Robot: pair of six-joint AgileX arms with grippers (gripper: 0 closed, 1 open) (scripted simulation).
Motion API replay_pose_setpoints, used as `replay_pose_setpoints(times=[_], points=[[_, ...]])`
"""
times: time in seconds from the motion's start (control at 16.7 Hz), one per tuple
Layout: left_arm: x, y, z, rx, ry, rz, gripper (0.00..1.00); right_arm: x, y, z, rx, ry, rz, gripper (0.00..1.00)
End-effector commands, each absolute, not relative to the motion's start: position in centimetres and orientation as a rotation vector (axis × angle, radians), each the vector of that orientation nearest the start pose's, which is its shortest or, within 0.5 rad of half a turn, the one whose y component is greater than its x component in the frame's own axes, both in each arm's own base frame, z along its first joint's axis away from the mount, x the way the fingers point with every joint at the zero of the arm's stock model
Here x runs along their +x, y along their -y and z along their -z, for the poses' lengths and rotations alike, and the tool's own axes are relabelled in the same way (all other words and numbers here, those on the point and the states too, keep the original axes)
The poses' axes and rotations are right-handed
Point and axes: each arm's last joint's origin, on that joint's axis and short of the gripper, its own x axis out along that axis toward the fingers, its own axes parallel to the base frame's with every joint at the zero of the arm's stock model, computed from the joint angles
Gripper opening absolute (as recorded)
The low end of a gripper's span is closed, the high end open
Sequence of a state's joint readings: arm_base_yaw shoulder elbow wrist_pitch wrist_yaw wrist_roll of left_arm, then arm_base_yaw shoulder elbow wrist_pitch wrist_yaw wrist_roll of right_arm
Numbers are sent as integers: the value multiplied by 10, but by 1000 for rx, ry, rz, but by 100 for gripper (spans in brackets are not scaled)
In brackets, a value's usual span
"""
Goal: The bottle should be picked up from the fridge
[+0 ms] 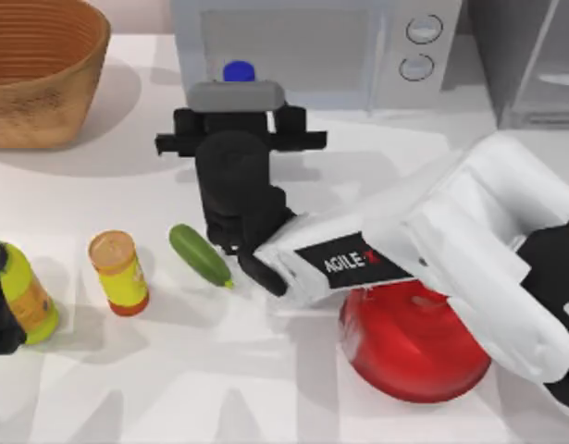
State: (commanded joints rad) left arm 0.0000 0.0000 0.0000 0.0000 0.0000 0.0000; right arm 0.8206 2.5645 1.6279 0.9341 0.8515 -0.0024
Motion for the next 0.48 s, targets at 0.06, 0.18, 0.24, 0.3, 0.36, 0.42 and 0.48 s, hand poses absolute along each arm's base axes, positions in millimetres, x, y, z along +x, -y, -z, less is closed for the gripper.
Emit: replay_pose_setpoints(times=[0.06,0.18,0.24,0.3,0.36,0.42,0.48], points=[[106,1,-160,0,0,0,100,373,-376,-81,-10,5,2,90],[106,1,-160,0,0,0,100,373,-376,-81,-10,5,2,100],[106,1,-160,0,0,0,100,373,-376,-81,-10,5,2,100],[106,1,-160,0,0,0,100,373,-376,-81,-10,5,2,100],[106,1,-160,0,0,0,100,373,-376,-81,-10,5,2,100],[106,1,-160,0,0,0,100,373,-376,-81,-10,5,2,100],[106,1,-160,0,0,0,100,373,-376,-81,-10,5,2,100]])
